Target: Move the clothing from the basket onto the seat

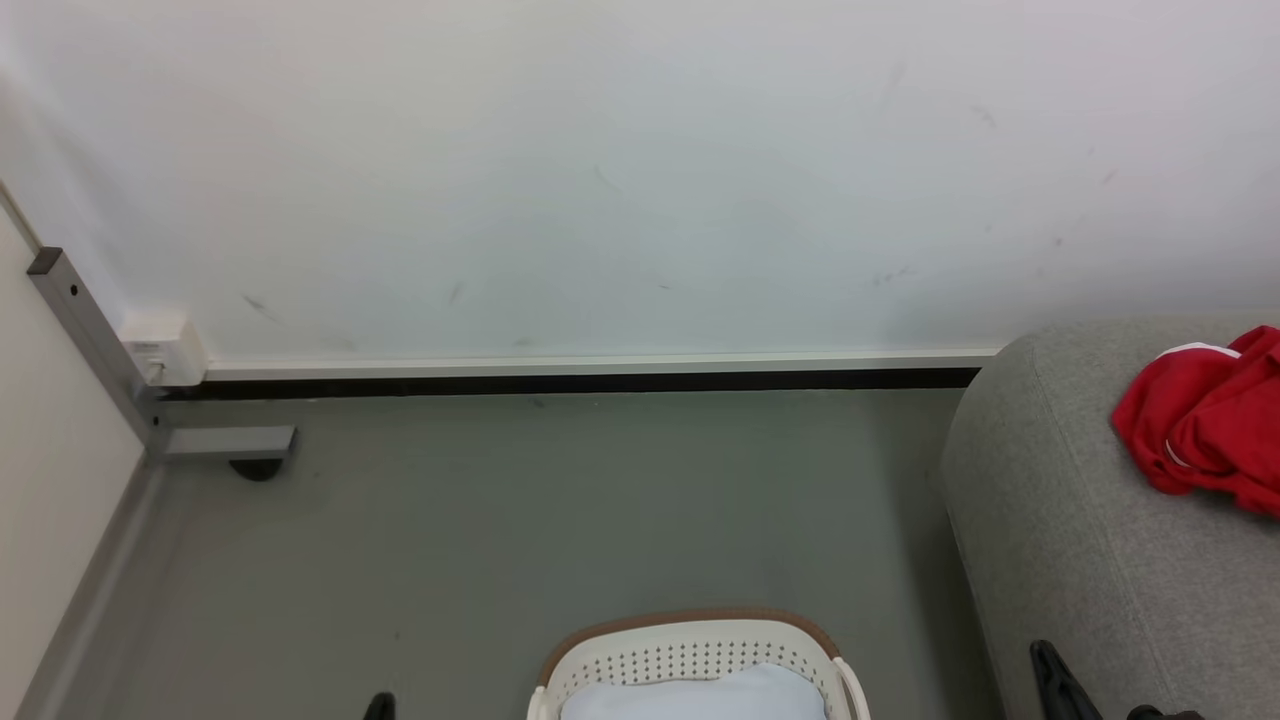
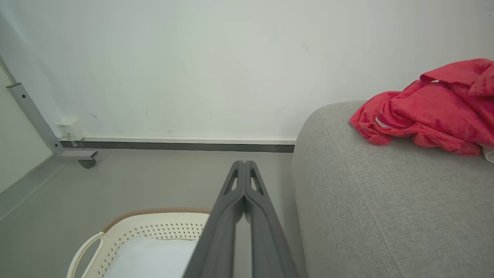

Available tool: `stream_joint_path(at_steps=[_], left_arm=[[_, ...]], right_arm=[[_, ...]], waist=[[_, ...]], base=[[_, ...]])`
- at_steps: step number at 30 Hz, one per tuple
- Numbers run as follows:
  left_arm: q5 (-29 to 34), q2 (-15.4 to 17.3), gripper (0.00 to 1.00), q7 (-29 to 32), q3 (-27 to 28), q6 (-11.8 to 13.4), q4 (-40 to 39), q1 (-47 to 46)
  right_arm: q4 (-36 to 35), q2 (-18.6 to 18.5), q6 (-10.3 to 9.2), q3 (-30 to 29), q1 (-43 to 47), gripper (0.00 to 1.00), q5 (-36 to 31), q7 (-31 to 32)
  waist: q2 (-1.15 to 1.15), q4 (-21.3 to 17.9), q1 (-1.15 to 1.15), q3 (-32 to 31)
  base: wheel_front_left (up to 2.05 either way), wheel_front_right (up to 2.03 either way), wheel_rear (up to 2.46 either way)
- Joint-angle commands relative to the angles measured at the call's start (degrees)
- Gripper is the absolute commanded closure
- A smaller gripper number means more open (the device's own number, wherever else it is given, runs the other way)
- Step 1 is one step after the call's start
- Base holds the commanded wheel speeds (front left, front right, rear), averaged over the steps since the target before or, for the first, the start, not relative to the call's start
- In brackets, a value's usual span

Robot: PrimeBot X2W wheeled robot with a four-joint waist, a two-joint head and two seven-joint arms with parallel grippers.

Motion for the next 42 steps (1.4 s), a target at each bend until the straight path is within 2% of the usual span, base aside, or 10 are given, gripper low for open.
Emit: stream_joint_path(at_steps=[1,21,42], left_arm=[[-2.59,0.09,1.00,0.50,0.67,-0.35,-0.85,-1.16],[-22.46,0.22,1.00,5.57,3.03,-2.21,-2.30,-3.68],[-38.90,0.34,1.00,10.00,5.17,-3.77,-3.26,-5.91]], right_arm=[[-0.94,-0.27,0.00,-0.51,-1.01,1.00,2.48,0.40],[-3.14,-0.52,-0.03,-2.24,-2.59,1.00,23.57,5.52],[-4.75,-0.74,-0.05,-3.84,-3.93,1.00,41.09,9.99]], waist=[[0.00,0.03,0.00,0.03],[0.00,0.54,0.00,0.65],[0.00,1.08,0.00,1.29]], base=[[0.00,0.00,0.00],[0.00,0.00,0.00],[0.00,0.00,0.00]])
